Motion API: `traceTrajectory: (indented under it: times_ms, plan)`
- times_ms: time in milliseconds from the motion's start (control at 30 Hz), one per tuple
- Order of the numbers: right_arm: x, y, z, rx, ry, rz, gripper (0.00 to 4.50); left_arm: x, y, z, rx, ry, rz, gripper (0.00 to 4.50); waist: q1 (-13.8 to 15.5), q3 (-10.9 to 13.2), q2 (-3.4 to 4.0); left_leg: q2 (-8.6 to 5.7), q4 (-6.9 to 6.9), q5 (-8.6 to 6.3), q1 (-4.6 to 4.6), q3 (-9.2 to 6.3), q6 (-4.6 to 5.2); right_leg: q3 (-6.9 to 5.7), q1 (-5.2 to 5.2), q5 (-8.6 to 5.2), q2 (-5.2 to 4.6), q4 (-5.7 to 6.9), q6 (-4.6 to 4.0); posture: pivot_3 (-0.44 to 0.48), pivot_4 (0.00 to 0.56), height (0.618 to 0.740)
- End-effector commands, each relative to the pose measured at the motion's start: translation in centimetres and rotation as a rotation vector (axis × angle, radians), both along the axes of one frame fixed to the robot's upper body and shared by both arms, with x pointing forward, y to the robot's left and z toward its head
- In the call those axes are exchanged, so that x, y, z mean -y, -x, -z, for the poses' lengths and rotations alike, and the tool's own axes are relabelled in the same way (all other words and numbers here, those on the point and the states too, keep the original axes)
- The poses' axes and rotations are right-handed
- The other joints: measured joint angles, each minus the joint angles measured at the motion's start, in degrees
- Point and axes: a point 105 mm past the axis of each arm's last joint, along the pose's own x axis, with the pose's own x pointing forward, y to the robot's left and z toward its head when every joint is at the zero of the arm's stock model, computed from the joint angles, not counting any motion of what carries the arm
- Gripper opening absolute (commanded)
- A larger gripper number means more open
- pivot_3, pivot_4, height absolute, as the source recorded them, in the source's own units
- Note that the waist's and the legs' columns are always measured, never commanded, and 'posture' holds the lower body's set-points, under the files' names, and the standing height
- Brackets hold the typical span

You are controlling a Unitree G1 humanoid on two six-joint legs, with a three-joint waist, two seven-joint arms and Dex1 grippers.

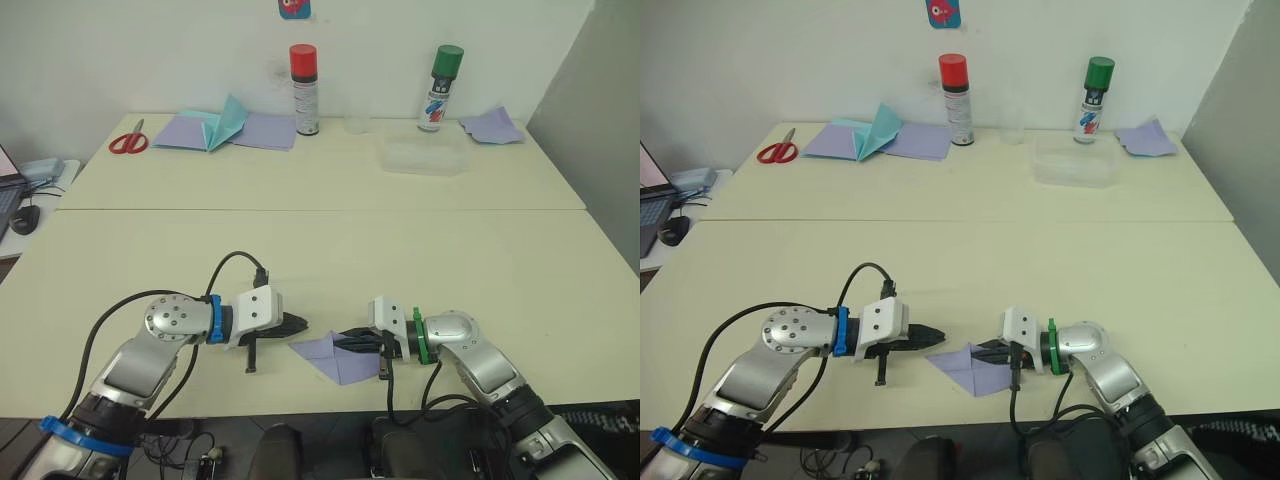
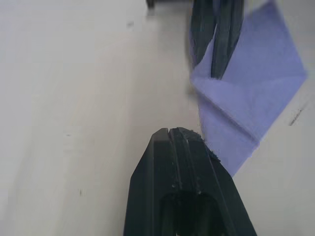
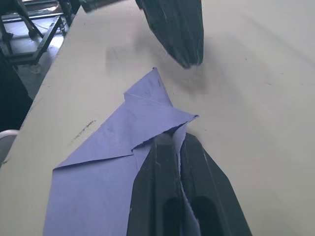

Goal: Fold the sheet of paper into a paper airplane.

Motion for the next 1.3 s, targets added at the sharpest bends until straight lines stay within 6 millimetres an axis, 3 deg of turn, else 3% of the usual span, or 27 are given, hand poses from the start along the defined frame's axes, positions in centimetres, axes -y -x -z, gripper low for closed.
traceTrajectory:
  times_ms: [33,233,500,900,1000,1300]
  plan:
    - [0.3,-0.7,-0.1,0.023,0.010,0.028,0.09,1.0,1.2,-1.6,0.026,0.042,0.049,0.00,0.01,0.00,0.00,-0.01,-0.01,0.00,0.00,0.01,0.00,0.00,0.00,0.00,0.00,-0.01,0.01,0.000,0.150,0.740]
    - [0.2,-0.8,-0.1,0.026,0.012,0.029,0.09,2.4,2.2,1.2,-0.028,0.022,0.045,0.00,0.02,0.00,0.01,-0.02,0.00,0.00,0.04,0.01,0.00,0.03,0.02,-0.14,0.00,-0.01,-0.25,0.000,0.150,0.740]
    - [0.2,-0.8,-0.2,0.025,0.015,0.029,0.09,2.4,2.2,3.7,-0.072,-0.035,0.030,0.00,0.03,0.00,0.01,-0.01,0.00,0.00,0.04,0.00,0.00,0.05,0.01,-0.16,0.00,-0.01,-0.27,0.000,0.150,0.740]
    - [0.4,-0.7,-0.3,0.010,0.016,0.032,0.09,1.6,2.1,5.6,-0.149,-0.063,-0.025,0.00,0.03,-0.01,0.01,-0.01,0.02,0.00,0.10,-0.01,0.00,0.07,0.06,-0.15,-0.04,-0.01,-0.26,0.000,0.150,0.740]
    - [0.6,-0.7,-0.8,-0.004,-0.006,0.039,0.67,1.7,2.6,5.9,-0.173,-0.066,-0.011,0.00,0.03,-0.01,0.02,0.00,0.02,0.00,0.11,-0.02,0.00,0.07,0.06,-0.15,-0.08,-0.01,-0.26,0.000,0.150,0.740]
    - [2.3,-0.2,-4.6,0.095,-0.051,0.024,3.92,1.5,2.1,5.8,-0.154,-0.060,-0.016,0.00,0.07,-0.01,0.02,-0.03,-0.06,0.00,0.08,0.01,0.00,0.07,0.05,-0.14,-0.08,-0.06,-0.22,0.000,0.150,0.740]
